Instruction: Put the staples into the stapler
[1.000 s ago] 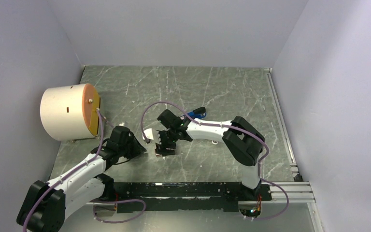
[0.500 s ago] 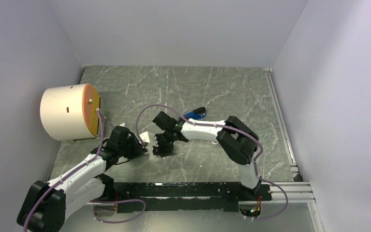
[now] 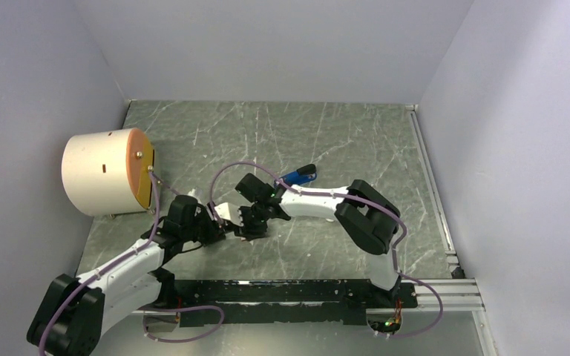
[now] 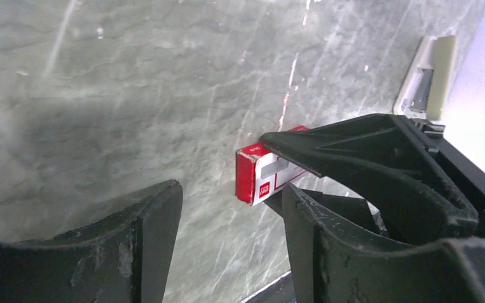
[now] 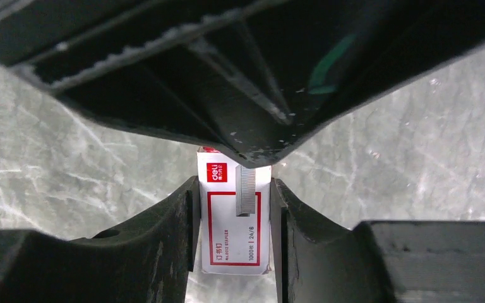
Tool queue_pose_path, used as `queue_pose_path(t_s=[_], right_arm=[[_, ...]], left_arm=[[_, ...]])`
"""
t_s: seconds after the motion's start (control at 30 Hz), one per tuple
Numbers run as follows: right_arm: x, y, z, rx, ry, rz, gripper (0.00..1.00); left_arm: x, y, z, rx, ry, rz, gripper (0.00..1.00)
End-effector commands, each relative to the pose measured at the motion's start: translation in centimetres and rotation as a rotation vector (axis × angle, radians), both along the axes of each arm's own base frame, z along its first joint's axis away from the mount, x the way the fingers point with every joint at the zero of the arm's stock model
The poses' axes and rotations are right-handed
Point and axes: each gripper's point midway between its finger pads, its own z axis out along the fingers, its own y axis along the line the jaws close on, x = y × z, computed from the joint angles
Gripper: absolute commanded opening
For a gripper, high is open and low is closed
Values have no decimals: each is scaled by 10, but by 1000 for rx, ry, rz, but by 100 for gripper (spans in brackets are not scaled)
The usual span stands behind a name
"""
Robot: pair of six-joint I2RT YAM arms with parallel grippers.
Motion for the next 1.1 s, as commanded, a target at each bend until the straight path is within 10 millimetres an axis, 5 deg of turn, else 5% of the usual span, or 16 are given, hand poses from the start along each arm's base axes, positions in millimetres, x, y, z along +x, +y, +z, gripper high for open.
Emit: queue_pose_path(t_s=[0.0,0.3,0.6,1.07], right_arm=[[-5,0,13,60,1,-32,37],[-12,6,22,138,41,-69,37],[-7,9,24,143,32,-86,37],[1,24,31,167,11,-87,40]], left_arm=[[5,-19,15,-108,-70,-76,65],[4,-38,19,-212,-100,-160,36],[-2,-39,9,-221,-69,-171,26],[-12,-48,8,-286,-42,-230,25]])
